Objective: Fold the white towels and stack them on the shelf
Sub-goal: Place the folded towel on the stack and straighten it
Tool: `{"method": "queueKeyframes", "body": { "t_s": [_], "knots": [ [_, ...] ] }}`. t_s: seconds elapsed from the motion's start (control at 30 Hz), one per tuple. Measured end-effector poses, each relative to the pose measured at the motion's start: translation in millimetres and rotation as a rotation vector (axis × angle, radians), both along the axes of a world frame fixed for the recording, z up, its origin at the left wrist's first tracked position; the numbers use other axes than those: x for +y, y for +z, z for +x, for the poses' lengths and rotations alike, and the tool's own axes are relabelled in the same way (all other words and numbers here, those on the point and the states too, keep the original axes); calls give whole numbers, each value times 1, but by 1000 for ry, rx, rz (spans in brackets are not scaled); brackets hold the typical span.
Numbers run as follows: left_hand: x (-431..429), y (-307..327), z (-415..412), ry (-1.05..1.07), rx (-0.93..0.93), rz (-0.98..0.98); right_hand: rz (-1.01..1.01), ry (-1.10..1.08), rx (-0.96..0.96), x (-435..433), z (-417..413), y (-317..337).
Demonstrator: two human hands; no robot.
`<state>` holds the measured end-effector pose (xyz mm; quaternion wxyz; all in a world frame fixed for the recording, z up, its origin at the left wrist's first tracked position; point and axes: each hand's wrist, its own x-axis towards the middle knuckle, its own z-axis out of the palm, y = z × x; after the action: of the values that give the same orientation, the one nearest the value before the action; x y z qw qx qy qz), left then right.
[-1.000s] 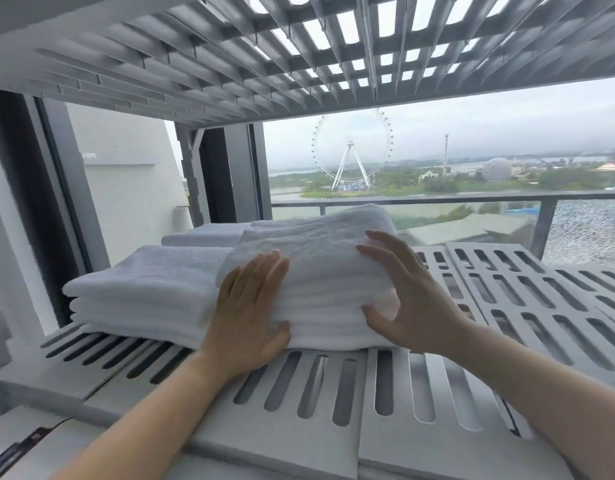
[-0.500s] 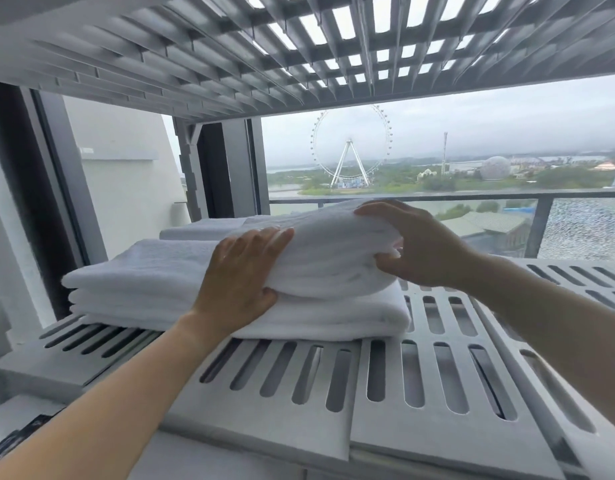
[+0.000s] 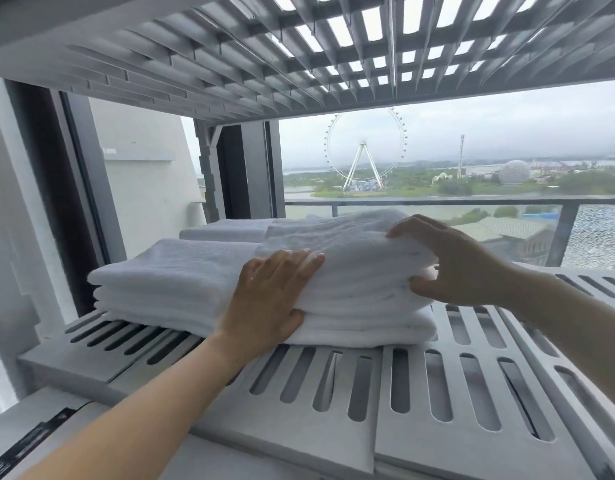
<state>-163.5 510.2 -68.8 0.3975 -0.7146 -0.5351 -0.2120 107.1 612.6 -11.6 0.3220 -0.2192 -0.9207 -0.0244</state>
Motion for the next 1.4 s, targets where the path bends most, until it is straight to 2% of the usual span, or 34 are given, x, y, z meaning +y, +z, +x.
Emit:
{"method": "queueKeyframes", "body": {
  "t_s": [0.13,0.2,0.3,0.53,0.63,0.77,1.03,1.2,1.33,1.4],
  "knots": [
    [-1,12,4,-1,-51,-41,166,-109,-118,-7,-12,6],
    [3,26,11,-30,-114,-60,125,-75,-140,-10,-19,12],
    [9,42,12,-80,-189,-116,-22,-31,-66,-11,-19,16],
    [6,50,-20,-130,-253,-222,-137,-46,111,-11,-2,17],
    [10,58,-23,-120,-198,-249,-120,-21,137,-14,-3,22],
    [13,68,-28,-110,-198,-113,-85,-27,252,-17,-5,28],
    [9,48,-39,-186,-287,-180,-99,10,374,-18,-10,15],
    [-1,41,-44,-298,-431,-180,-39,-84,282,-11,-11,12],
    [-11,28,-49,-240,-376,-218,-59,-2,71,-11,-11,6],
    [-11,23,-48,-222,-360,-207,-60,-9,37,-10,-13,3]
  ]
}}
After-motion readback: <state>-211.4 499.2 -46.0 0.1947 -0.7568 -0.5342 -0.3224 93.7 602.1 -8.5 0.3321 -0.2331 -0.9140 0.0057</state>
